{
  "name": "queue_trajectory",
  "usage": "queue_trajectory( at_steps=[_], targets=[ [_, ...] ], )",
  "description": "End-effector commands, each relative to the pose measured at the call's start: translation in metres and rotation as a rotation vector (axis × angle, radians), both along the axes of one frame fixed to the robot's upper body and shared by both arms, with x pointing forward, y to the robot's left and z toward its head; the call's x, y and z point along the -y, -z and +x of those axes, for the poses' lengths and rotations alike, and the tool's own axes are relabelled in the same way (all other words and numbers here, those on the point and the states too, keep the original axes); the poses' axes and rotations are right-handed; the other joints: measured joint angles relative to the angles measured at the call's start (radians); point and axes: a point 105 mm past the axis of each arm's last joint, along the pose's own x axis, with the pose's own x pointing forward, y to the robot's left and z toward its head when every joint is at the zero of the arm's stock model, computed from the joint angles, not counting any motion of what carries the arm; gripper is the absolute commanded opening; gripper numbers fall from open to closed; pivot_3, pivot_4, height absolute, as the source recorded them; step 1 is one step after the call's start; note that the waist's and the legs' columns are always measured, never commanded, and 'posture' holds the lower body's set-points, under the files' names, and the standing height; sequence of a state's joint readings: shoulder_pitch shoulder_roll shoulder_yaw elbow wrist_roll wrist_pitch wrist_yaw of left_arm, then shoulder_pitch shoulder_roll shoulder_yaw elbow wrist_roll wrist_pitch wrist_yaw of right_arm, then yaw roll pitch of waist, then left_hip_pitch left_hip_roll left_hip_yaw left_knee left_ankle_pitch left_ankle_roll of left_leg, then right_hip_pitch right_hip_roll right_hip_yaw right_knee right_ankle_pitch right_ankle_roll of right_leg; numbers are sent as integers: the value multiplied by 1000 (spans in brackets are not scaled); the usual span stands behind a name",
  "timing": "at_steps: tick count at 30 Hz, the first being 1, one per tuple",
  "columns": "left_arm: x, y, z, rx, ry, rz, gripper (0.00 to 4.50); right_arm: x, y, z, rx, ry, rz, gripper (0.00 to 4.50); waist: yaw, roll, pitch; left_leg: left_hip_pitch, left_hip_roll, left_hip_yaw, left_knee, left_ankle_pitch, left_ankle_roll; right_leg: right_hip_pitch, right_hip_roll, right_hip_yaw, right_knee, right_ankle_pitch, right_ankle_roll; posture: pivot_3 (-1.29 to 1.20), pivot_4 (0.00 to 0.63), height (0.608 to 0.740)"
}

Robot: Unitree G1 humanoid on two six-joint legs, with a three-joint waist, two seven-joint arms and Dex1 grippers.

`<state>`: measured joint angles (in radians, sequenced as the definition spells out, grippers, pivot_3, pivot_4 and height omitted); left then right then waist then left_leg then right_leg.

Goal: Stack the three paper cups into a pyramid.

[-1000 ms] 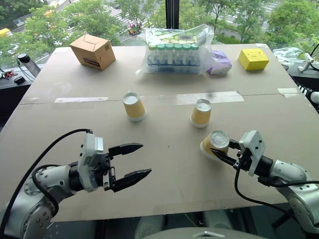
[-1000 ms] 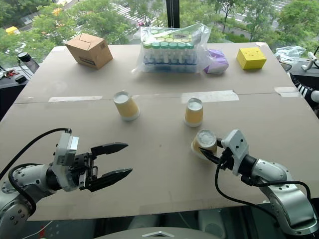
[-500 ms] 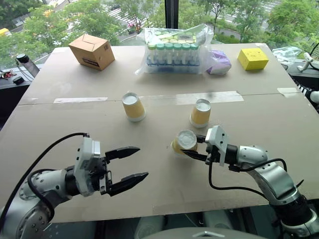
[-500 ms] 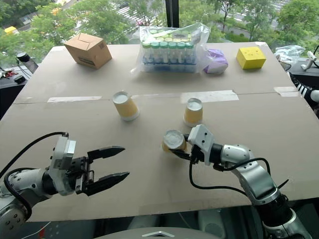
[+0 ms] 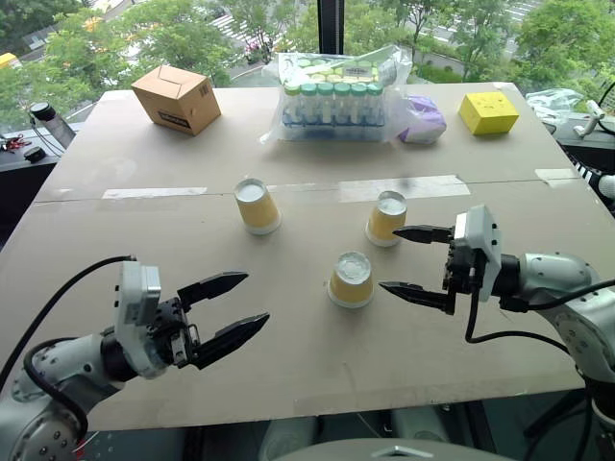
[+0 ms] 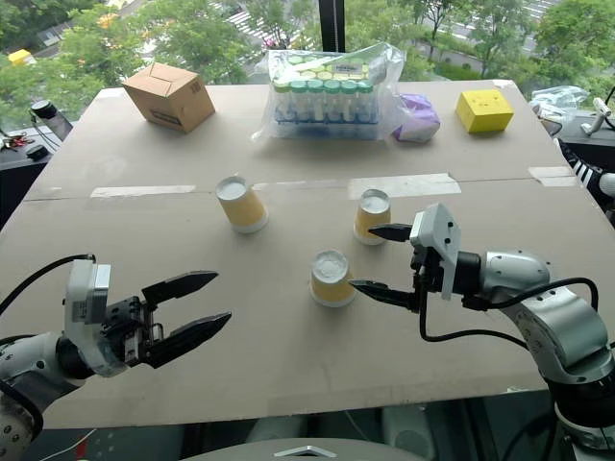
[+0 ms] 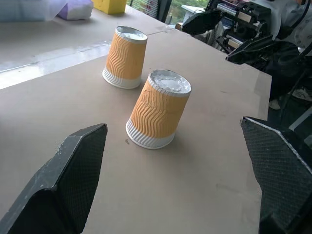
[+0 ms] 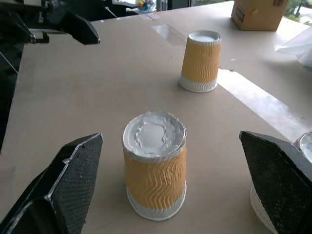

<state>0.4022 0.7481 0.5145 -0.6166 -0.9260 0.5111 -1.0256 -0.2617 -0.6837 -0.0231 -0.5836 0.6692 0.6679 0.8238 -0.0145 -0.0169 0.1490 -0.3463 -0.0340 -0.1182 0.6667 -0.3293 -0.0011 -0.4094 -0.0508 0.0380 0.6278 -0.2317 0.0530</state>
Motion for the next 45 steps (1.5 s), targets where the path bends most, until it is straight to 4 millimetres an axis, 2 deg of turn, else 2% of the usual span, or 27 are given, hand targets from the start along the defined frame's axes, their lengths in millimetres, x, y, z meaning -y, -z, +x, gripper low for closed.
queue_trajectory(
  at_steps=[1, 7, 12, 18, 26, 28, 30, 32, 33, 36, 39, 41, 42, 45],
  targets=[
    [-3, -12, -1, 51, 32, 8, 4500, 10, -6, 30, 39, 164, 12, 4453, 0, 0, 0, 0, 0, 1, 0, 0, 0, 0, 1, 0, 0, 0, -1, 0, 150, 740],
    [0, -17, -3, 66, 53, 19, 4500, 5, 13, 74, 49, 293, -27, 4453, -1, 0, 0, 0, 0, 4, 1, 0, 0, 0, 1, 1, 0, 1, -1, 0, 150, 740],
    [-2, -21, -9, 85, 57, 37, 4500, 2, 16, 87, 22, 313, 6, 4453, -1, 0, 0, -1, 0, 3, -1, 0, 0, -3, 0, 3, 0, 1, -1, 0, 150, 740],
    [8, -33, -16, 135, 52, 48, 4500, 4, 24, 101, -11, 344, 6, 4453, 0, 0, 0, -1, 0, 2, -1, 0, 0, -3, -1, 2, 0, 1, -1, 0, 150, 740],
    [9, -35, -18, 140, 34, 48, 4500, 2, 27, 108, -16, 346, 20, 4453, -2, 1, 1, -1, 0, 3, -1, 0, 0, -3, 0, 2, 0, 1, -1, 0, 150, 740],
    [9, -33, -18, 137, 26, 45, 4500, 0, 28, 110, -17, 345, 20, 3951, -3, 1, 1, -1, 0, 3, -1, 0, 0, -3, 0, 3, 0, 1, -1, 0, 150, 740],
    [9, -33, -19, 134, 22, 43, 4500, -1, 28, 111, -15, 342, 25, 2965, -3, 1, 1, -1, 0, 3, -1, 0, 0, -3, 0, 3, 0, 1, -1, 0, 150, 740],
    [8, -32, -20, 132, 17, 43, 4500, -1, 25, 112, -8, 340, 36, 2484, -3, 1, 1, -1, 0, 3, -1, 0, 0, -3, 0, 2, 0, 1, -1, 0, 150, 740],
    [8, -32, -20, 131, 14, 42, 4500, -1, 24, 113, -6, 340, 41, 2484, -3, 1, 1, -1, 0, 3, -1, 0, 0, -3, 0, 2, 0, 1, -1, 0, 150, 740],
    [8, -31, -19, 131, 12, 41, 4500, 1, 18, 110, 14, 324, 44, 2484, -1, 1, 1, -1, 0, 3, -1, 0, 0, -3, 0, 2, 0, 1, -1, 0, 150, 740],
    [10, -32, -19, 137, 22, 40, 4500, 22, -2, 93, 54, 270, 52, 2484, 2, 3, 2, -1, 0, 3, -1, 0, 0, -3, 0, 2, 0, 1, -1, 0, 150, 740],
    [11, -32, -19, 144, 27, 44, 4500, 39, -8, 70, 53, 206, 20, 2484, 8, 4, 2, -2, -1, 1, -1, 0, 0, -3, -1, 1, -1, 1, -1, 0, 150, 740],
    [10, -32, -17, 146, 27, 45, 4500, 45, -7, 51, 31, 151, -11, 2484, 13, 4, 3, -3, -1, 1, -1, -1, 1, -3, -2, 0, -1, 1, -1, 0, 150, 740],
    [9, -30, -15, 150, 34, 51, 4500, 50, -1, 6, -51, 47, -64, 2484, 19, 3, 2, -4, -1, 0, -1, -3, 4, -2, -3, -1, -4, 1, -1, 0, 150, 740]
  ],
)
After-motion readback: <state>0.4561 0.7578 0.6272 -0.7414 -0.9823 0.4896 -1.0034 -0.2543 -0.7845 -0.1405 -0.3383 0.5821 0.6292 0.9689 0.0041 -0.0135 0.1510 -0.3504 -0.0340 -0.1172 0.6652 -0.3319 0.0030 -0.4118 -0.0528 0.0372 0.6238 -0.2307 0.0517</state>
